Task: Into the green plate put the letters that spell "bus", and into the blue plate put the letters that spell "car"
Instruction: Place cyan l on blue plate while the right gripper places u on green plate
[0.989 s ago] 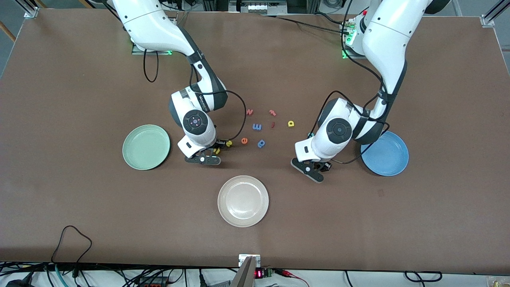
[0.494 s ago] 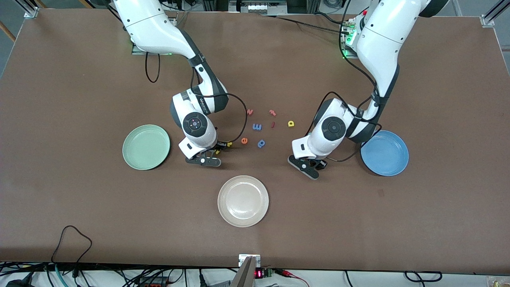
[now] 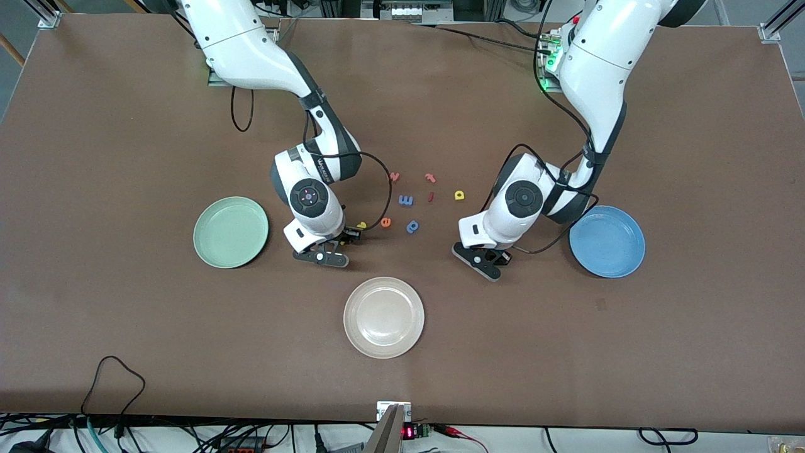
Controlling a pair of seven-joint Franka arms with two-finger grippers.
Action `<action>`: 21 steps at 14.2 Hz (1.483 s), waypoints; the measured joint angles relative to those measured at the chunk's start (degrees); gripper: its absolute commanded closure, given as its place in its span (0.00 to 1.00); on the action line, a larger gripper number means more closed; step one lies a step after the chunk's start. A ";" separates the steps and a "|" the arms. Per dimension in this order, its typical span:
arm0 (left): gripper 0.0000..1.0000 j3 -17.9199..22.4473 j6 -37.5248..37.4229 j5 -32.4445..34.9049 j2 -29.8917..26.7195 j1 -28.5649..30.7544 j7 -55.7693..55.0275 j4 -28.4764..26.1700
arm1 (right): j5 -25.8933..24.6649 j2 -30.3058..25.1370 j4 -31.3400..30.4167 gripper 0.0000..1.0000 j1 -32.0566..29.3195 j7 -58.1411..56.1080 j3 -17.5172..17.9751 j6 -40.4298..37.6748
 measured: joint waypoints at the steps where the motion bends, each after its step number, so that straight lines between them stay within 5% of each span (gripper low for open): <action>1: 0.93 0.00 0.01 0.00 -0.02 0.00 0.00 0.00 | 0.00 0.14 0.05 0.43 0.00 0.12 0.00 0.01; 5: 0.93 0.47 -0.28 0.00 -0.68 0.20 0.00 0.28 | 0.00 0.56 0.31 0.47 0.01 0.18 -0.01 0.11; 7: 0.93 1.40 -3.99 0.00 -3.13 1.54 0.00 0.87 | 0.00 0.58 0.34 0.72 0.01 0.19 -0.04 0.14; 10: 0.93 2.26 -16.10 0.00 -9.34 7.72 0.15 1.34 | 0.05 0.58 0.61 0.91 0.05 0.24 -0.03 0.16; 13: 0.93 2.80 -26.61 2.66 -13.09 14.72 0.78 0.80 | 0.05 0.59 0.63 0.95 0.14 0.23 -0.04 0.16; 17: 0.92 3.00 -23.06 5.52 -12.85 22.19 0.76 -5.97 | -0.51 -0.95 1.79 0.96 0.47 -1.64 -0.71 -7.07; 18: 0.82 2.98 -20.17 5.54 -12.79 22.93 0.76 -8.64 | -1.26 -2.38 1.93 0.96 0.59 -3.65 -2.16 -11.14; 19: 0.50 2.94 -17.79 5.54 -12.78 23.12 0.71 -10.97 | -2.46 -4.10 1.62 0.96 0.66 -5.97 -4.25 -14.07; 20: 0.00 2.74 -16.28 5.54 -12.78 23.05 0.62 -12.67 | -3.93 -6.01 0.54 0.96 0.50 -8.24 -6.16 -15.59; 21: 0.00 2.42 -15.58 5.54 -12.79 22.89 0.51 -13.49 | -5.33 -7.81 -1.12 0.96 0.11 -10.03 -7.36 -15.92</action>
